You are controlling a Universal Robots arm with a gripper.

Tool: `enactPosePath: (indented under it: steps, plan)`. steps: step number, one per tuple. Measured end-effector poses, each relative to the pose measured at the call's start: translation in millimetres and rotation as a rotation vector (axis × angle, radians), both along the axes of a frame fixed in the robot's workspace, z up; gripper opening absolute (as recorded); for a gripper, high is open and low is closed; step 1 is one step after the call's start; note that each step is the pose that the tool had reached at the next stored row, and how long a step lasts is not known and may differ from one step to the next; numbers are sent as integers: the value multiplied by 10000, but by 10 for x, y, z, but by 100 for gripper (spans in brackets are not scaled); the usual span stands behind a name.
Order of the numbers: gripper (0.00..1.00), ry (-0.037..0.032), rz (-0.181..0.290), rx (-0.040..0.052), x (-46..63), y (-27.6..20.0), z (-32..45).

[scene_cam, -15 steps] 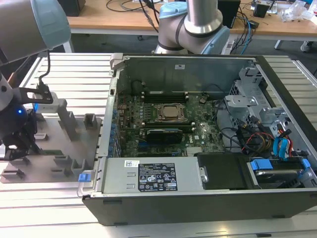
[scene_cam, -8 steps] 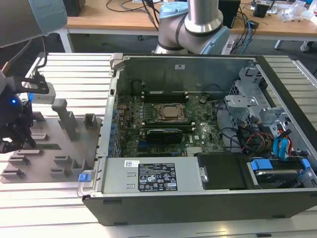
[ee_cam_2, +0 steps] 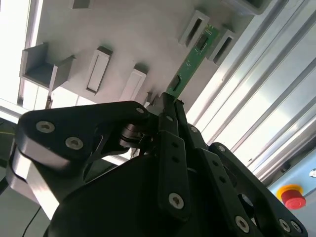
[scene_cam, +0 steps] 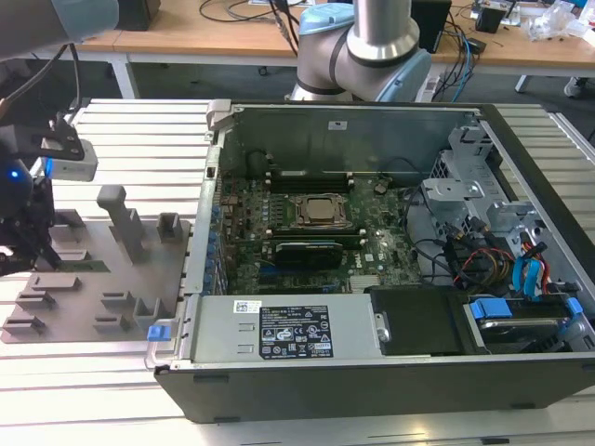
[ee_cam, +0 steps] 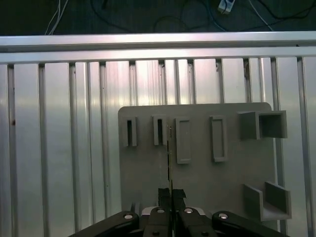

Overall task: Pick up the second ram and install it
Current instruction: 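Pick up the second ram and move it above second insertion slot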

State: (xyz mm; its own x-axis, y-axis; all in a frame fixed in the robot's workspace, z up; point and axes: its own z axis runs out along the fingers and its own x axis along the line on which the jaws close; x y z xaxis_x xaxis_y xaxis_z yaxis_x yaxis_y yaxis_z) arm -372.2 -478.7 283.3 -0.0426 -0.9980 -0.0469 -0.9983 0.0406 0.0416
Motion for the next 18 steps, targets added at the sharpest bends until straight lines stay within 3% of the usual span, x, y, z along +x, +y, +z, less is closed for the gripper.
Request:
enactPosePath:
  steps: [8, 12, 18]
  plan:
    - [13, 0, 0, 3, 0, 0, 195]
    - [13, 0, 0, 3, 0, 0, 403]
    - [13, -1, 0, 4, 0, 0, 630]
